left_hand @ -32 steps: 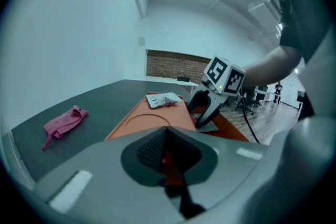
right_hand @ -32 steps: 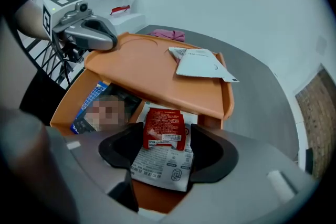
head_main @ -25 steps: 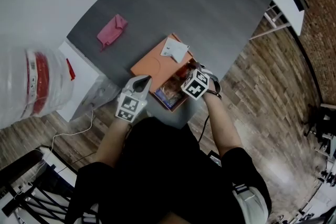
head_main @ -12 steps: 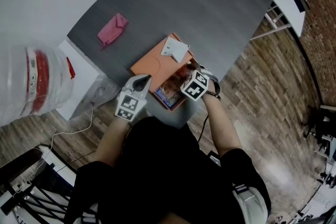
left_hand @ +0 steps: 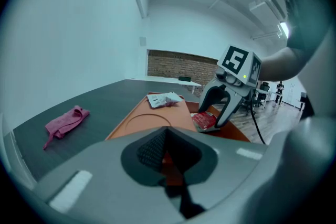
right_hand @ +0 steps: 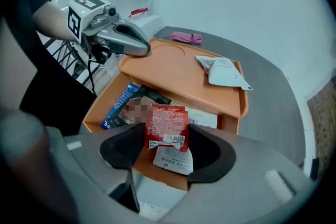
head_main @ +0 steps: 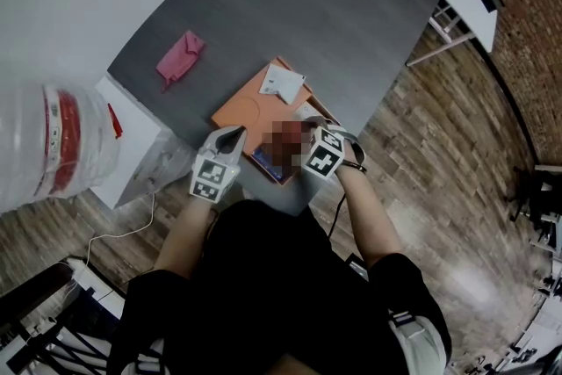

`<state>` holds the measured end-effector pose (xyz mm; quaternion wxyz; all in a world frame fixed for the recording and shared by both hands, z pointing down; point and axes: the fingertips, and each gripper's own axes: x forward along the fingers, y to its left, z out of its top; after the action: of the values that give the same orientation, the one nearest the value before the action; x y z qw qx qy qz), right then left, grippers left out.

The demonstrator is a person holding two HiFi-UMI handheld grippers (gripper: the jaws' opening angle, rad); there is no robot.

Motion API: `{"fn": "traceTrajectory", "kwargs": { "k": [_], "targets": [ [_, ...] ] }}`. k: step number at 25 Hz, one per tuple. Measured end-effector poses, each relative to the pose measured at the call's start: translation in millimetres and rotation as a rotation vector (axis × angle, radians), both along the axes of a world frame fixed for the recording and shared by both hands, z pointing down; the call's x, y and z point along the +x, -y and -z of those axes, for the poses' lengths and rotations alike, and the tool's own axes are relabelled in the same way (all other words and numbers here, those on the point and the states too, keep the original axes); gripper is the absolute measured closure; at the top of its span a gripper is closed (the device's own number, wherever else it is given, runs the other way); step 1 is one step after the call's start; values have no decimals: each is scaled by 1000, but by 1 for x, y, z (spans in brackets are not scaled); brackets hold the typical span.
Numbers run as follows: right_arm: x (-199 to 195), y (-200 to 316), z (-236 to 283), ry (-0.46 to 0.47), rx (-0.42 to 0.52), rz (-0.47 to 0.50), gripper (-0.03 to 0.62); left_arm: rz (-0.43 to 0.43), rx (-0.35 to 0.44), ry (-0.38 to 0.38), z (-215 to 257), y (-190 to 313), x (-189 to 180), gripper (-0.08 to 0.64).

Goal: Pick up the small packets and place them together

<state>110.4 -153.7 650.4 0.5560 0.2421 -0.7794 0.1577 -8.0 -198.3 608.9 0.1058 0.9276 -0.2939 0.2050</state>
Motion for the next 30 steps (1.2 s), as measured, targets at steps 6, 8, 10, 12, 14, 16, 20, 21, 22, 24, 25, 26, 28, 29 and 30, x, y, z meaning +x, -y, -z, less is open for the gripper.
{"fn": "traceTrajectory", "kwargs": {
  "k": [6,8,10,12,14,16,20,21,22,24,25,26,28,29,30],
  "targets": [
    [-6,-3,17,28,25,-23,330,4,-2,-5,-8,3,-1,560],
    [-7,-1,26,36,49,-30,330,9,-11,-13,-8,4,-1,560],
    [-8,3,36,48,76,-42,330,4,-16,-22,-6,4,1,560],
    [-12,8,47,75,101,-60,330,10,-10,-59,2,5,1,560],
    [-18,15,56,101,123,-75,330,39,6,-109,15,10,-1,560],
    [-24,24,62,111,150,-79,330,59,13,-135,24,14,-5,560],
    [-39,40,65,117,187,-77,330,66,31,-147,36,13,-16,560],
    [-44,43,66,121,190,-76,330,71,37,-148,37,12,-20,560],
    [-49,47,66,126,190,-73,330,80,43,-149,39,12,-25,560],
    [-60,52,66,132,187,-57,330,107,54,-155,42,10,-36,560],
    [-66,54,65,133,184,-41,330,122,60,-161,44,9,-41,560],
    [-72,55,64,132,178,-24,330,135,65,-168,46,8,-46,560],
    [-83,56,61,126,159,0,330,149,72,-180,51,5,-54,560],
    [-88,58,59,125,156,7,330,150,74,-181,52,4,-56,560],
    [-92,60,58,124,157,13,329,148,75,-182,53,2,-58,560]
  ]
}}
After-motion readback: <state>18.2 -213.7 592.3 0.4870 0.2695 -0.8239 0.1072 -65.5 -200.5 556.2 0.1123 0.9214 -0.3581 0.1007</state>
